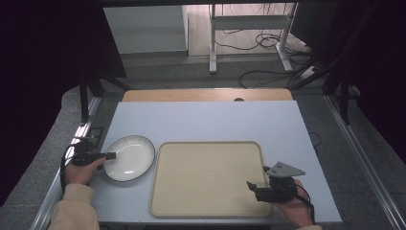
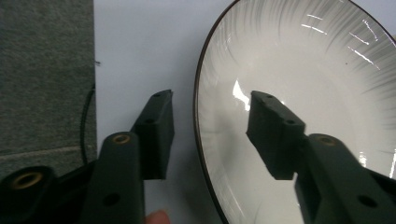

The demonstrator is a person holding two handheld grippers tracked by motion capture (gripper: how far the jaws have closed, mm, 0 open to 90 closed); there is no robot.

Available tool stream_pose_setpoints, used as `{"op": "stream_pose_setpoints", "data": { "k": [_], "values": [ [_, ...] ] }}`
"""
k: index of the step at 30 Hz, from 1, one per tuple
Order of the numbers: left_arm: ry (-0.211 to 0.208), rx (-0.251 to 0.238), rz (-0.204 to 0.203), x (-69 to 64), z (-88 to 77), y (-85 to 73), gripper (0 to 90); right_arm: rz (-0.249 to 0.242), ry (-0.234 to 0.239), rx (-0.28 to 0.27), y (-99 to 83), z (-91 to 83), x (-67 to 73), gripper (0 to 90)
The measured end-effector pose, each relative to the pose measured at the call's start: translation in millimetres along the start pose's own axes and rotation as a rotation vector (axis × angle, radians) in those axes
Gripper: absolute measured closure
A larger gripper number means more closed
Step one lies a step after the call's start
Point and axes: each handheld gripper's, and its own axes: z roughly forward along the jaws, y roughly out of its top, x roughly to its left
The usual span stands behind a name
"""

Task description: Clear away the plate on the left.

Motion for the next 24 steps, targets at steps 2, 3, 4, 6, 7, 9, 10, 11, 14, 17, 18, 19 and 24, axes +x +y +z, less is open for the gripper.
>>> {"op": "stream_pose_setpoints", "data": {
  "k": [2,3,4,6,7,9,10,11,14,17,18,19,24],
  "values": [
    [-0.007,0.000,-0.005,-0.1,0.4,0.3,56.7,0.001,0.001,0.003,0.0,0.4,0.2,19.4],
    [-0.023,0.003,-0.006,0.0,1.0,0.3,58.9,0.001,0.003,0.009,0.0,0.6,0.3,19.4],
    [-0.022,0.006,-0.002,-0.6,2.2,-0.2,60.6,0.000,0.002,0.011,-0.2,1.0,0.5,19.4],
    [-0.013,0.005,-0.006,-0.8,1.8,-0.2,63.9,-0.004,0.002,0.017,-0.5,1.5,0.4,19.4],
    [-0.017,0.000,-0.016,0.6,1.6,-0.6,65.0,-0.006,0.001,0.018,-0.5,1.7,0.3,19.5],
    [-0.029,-0.004,-0.028,2.3,1.0,-0.7,67.6,-0.006,0.000,0.022,-0.5,1.8,0.3,19.4],
    [-0.034,-0.005,-0.033,3.2,0.5,-0.6,68.9,-0.006,0.000,0.023,-0.4,2.1,0.3,19.5],
    [-0.033,-0.004,-0.033,3.4,-0.1,-0.3,70.2,-0.004,0.001,0.023,-0.2,2.1,0.4,19.5],
    [-0.015,-0.019,-0.010,-2.0,-4.5,2.2,71.9,-0.011,0.008,0.013,-0.1,1.9,0.3,19.5],
    [-0.012,-0.046,0.013,-5.9,-11.2,4.1,75.6,-0.016,0.010,0.015,-0.1,2.2,0.6,19.6],
    [-0.016,-0.053,0.013,-6.4,-12.6,4.4,76.7,-0.015,0.011,0.015,-0.1,2.1,1.1,19.6],
    [-0.019,-0.056,0.015,-6.5,-13.6,4.5,77.3,-0.018,0.010,0.014,-0.1,2.0,1.0,19.6],
    [-0.038,-0.071,0.033,-8.1,-18.7,5.1,79.3,-0.031,0.001,-0.007,0.5,-0.3,1.1,20.2]
  ]
}}
